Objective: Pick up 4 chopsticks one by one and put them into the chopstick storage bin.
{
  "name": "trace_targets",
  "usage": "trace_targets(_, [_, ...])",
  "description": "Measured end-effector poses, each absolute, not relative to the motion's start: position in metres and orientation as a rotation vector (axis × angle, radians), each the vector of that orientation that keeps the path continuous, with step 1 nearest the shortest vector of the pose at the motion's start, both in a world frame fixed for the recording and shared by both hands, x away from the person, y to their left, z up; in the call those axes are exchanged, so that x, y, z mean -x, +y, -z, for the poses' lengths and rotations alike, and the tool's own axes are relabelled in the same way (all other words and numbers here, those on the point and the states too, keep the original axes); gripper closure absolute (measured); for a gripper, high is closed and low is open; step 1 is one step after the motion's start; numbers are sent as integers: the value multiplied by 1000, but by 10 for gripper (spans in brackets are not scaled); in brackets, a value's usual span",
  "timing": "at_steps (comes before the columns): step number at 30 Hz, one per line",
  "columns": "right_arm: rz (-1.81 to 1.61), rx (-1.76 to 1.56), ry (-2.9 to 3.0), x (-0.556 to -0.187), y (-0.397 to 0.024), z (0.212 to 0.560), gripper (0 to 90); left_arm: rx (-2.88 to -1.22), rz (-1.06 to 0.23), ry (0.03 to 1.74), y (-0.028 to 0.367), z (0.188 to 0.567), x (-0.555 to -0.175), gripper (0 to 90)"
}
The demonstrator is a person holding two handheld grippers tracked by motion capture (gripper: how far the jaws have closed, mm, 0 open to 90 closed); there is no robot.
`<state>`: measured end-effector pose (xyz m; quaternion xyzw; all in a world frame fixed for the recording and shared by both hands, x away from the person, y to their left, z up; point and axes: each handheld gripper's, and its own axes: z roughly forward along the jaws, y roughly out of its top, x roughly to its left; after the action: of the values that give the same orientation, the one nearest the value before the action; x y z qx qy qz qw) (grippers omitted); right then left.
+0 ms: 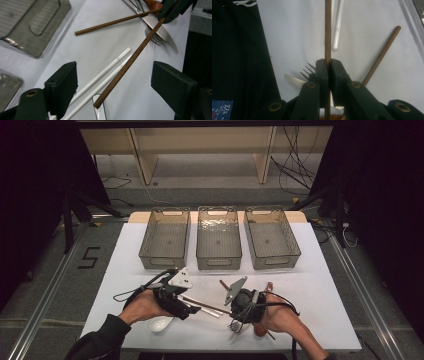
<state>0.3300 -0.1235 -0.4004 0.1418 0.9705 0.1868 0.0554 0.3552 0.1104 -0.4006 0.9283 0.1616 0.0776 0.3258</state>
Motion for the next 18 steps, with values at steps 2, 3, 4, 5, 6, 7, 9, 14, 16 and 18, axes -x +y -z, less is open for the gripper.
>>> trace_targets(2, [-568, -415, 2947, -329, -122, 401, 861, -2457, -197, 414, 107, 403, -355, 231])
trace_targets(3, [-560, -404, 2949, -327, -121, 401, 861, -2468, -186, 406, 106, 404, -355, 248])
trace_targets(4, [-558, -372, 2948, -327, -121, 401, 861, -2483, -177, 400, 104, 405, -354, 255])
trace_targets(5, [-558, -372, 2948, -327, -121, 401, 861, -2498, -173, 390, 103, 406, -353, 255])
trace_targets(6, [-558, -357, 2945, -326, -120, 401, 861, -2510, -165, 380, 102, 406, -353, 263])
trace_targets(7, [-558, -356, 2947, -325, -119, 401, 861, -2520, -154, 371, 101, 407, -352, 292])
trace_targets(9, [-558, -347, 2950, -324, -119, 401, 861, -2535, -139, 354, 100, 408, -351, 306])
trace_targets(14, [-547, -291, 2950, -321, -116, 402, 861, -2572, -127, 318, 98, 409, -348, 391])
trace_targets(16, [-539, -277, 2956, -319, -114, 403, 860, -2578, -110, 303, 97, 409, -347, 439])
trace_targets(18, [-538, -253, 2958, -319, -114, 403, 860, -2592, -96, 287, 96, 411, -346, 466])
